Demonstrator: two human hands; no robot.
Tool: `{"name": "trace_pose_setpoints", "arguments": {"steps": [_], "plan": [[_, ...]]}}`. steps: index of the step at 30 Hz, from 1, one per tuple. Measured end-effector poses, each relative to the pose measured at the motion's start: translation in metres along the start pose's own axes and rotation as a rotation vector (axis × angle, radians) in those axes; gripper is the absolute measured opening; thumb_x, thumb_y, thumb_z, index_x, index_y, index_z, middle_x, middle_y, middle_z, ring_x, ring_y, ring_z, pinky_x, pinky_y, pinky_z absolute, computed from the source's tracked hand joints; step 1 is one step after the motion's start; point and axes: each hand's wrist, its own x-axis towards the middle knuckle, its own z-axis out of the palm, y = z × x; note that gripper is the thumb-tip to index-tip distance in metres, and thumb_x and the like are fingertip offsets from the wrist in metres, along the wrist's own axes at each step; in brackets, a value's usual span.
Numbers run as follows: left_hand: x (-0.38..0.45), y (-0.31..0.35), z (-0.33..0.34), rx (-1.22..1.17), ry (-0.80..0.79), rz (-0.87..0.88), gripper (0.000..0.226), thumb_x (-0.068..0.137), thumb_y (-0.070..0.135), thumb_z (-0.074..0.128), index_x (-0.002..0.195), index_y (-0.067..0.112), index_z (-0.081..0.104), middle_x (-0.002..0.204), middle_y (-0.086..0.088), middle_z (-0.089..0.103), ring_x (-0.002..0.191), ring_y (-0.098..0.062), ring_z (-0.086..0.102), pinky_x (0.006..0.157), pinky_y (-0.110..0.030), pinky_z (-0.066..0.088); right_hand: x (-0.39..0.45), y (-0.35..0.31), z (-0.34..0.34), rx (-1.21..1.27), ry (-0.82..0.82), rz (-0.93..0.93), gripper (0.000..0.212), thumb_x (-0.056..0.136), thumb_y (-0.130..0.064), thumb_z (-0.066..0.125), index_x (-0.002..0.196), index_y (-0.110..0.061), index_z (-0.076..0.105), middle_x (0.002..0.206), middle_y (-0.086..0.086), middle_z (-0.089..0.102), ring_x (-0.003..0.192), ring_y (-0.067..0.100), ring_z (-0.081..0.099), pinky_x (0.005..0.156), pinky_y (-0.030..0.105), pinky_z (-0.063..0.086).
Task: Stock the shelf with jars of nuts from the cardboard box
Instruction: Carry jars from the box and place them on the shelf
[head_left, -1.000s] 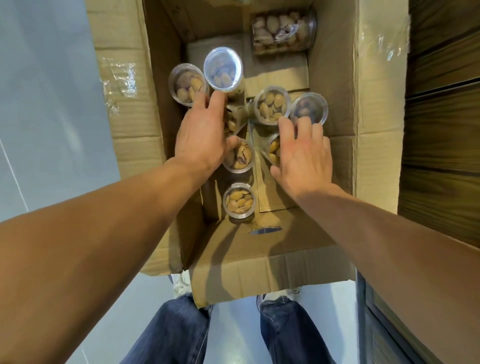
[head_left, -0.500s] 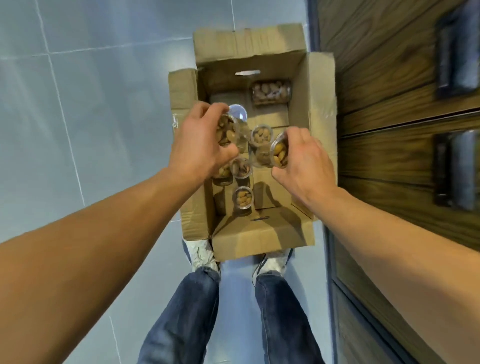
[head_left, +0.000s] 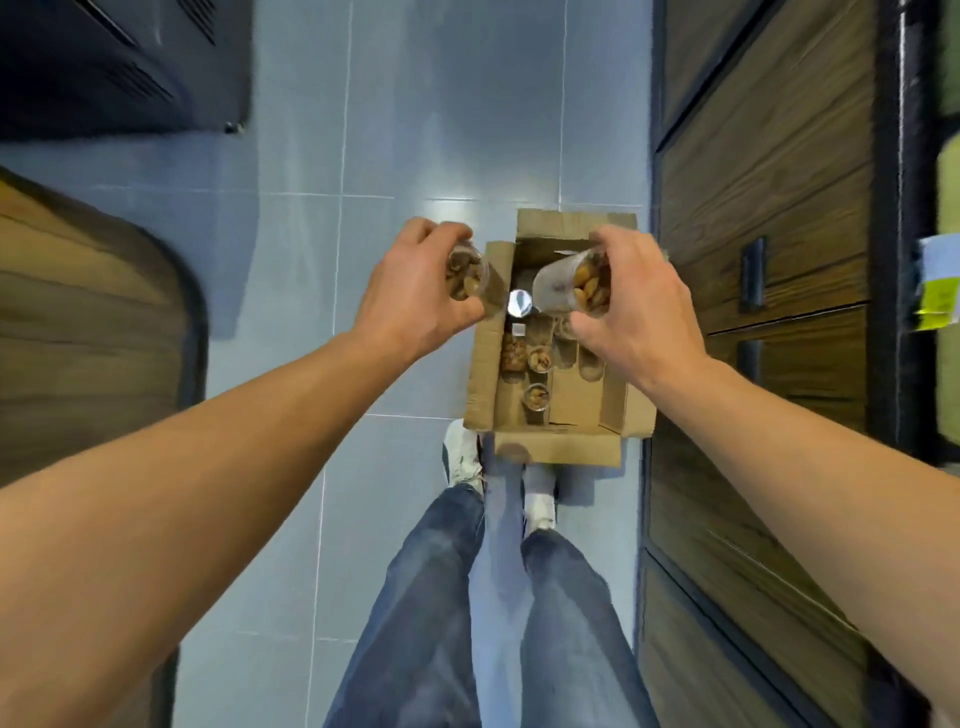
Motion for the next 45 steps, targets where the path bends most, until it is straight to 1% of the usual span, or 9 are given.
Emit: {"name": "trace_pose_setpoints", "arguments": {"steps": [5,9,13,18,22,27,30,37,45], "plan": [[-0.095,-0.008,-0.065,0.021,0.129,-0.127,0.065,0.069,0.031,0.074,0.13,0.022,0.054,0.127,-0.001,0.054,0.11,-0.024,0.055,0.09,-0.026,0.039,-0.04,-0.069,-0.035,-0.041,-0.083,-0.213,0.069,0.078,-0.024,0.075,0.139,-0.024,0.041,0.135,0.0,0.047,0.123,0.025,0.047,0.101,0.039,0.039],[-0.186,-0.02,-0.1,0.027,0.274,-0.225,0.068,0.064,0.04,0.068,0.128,0.021,0.055,0.124,-0.003,0.057,0.111,-0.025,0.056,0.094,-0.035,0.046,-0.072,-0.125,-0.054,-0.113,-0.154,-0.442,0.066,0.079,-0.023,0.072,0.138,-0.021,0.043,0.136,0.003,0.047,0.12,0.028,0.049,0.098,0.039,0.041],[-0.285,-0.023,-0.127,0.032,0.403,-0.381,0.068,0.069,0.035,0.076,0.131,0.023,0.053,0.128,0.001,0.055,0.111,-0.019,0.055,0.094,-0.035,0.048,-0.111,-0.189,-0.063,-0.145,-0.221,-0.656,0.067,0.078,-0.024,0.07,0.139,-0.024,0.043,0.138,0.0,0.046,0.118,0.029,0.05,0.093,0.036,0.043],[-0.402,-0.039,-0.144,0.013,0.596,-0.603,0.065,0.069,0.037,0.076,0.13,0.027,0.053,0.128,0.003,0.054,0.11,-0.018,0.054,0.094,-0.038,0.049,-0.172,-0.274,-0.049,-0.192,-0.296,-0.925,0.066,0.077,-0.026,0.071,0.137,-0.024,0.045,0.137,0.0,0.048,0.117,0.028,0.05,0.086,0.028,0.036],[-0.491,-0.057,-0.153,-0.001,0.715,-0.749,0.064,0.07,0.036,0.074,0.129,0.027,0.054,0.126,0.002,0.056,0.111,-0.019,0.055,0.093,-0.037,0.049,-0.23,-0.333,-0.028,-0.209,-0.353,-1.122,0.064,0.077,-0.026,0.071,0.136,-0.024,0.046,0.136,0.0,0.048,0.114,0.028,0.052,0.09,0.031,0.042],[-0.605,-0.088,-0.162,0.012,0.838,-0.889,0.065,0.069,0.037,0.074,0.13,0.027,0.054,0.126,0.003,0.057,0.113,-0.018,0.055,0.093,-0.034,0.046,-0.31,-0.399,0.011,-0.233,-0.377,-1.329,0.062,0.077,-0.025,0.072,0.135,-0.024,0.048,0.135,-0.001,0.049,0.112,0.025,0.054,0.082,0.028,0.037],[-0.675,-0.106,-0.166,-0.007,0.898,-0.967,0.065,0.07,0.036,0.074,0.131,0.028,0.054,0.126,0.003,0.057,0.111,-0.018,0.056,0.093,-0.037,0.048,-0.365,-0.434,0.042,-0.25,-0.417,-1.403,0.064,0.079,-0.025,0.072,0.138,-0.021,0.047,0.137,0.0,0.048,0.115,0.024,0.053,0.083,0.025,0.033],[-0.817,-0.154,-0.182,-0.063,1.042,-1.038,0.063,0.069,0.037,0.073,0.13,0.03,0.055,0.124,0.005,0.058,0.111,-0.014,0.055,0.096,-0.035,0.047,-0.49,-0.516,0.114,-0.186,-0.521,-1.469,0.068,0.081,-0.028,0.072,0.142,-0.026,0.042,0.137,-0.003,0.046,0.119,0.021,0.05,0.092,0.029,0.043],[-0.905,-0.212,-0.226,-0.076,1.134,-1.051,0.06,0.077,0.031,0.072,0.134,0.024,0.054,0.129,0.001,0.055,0.116,-0.015,0.051,0.097,-0.026,0.039,-0.56,-0.615,0.163,-0.135,-0.538,-1.545,0.067,0.08,-0.034,0.073,0.14,-0.025,0.044,0.135,-0.001,0.049,0.117,0.022,0.053,0.096,0.035,0.046]]}}
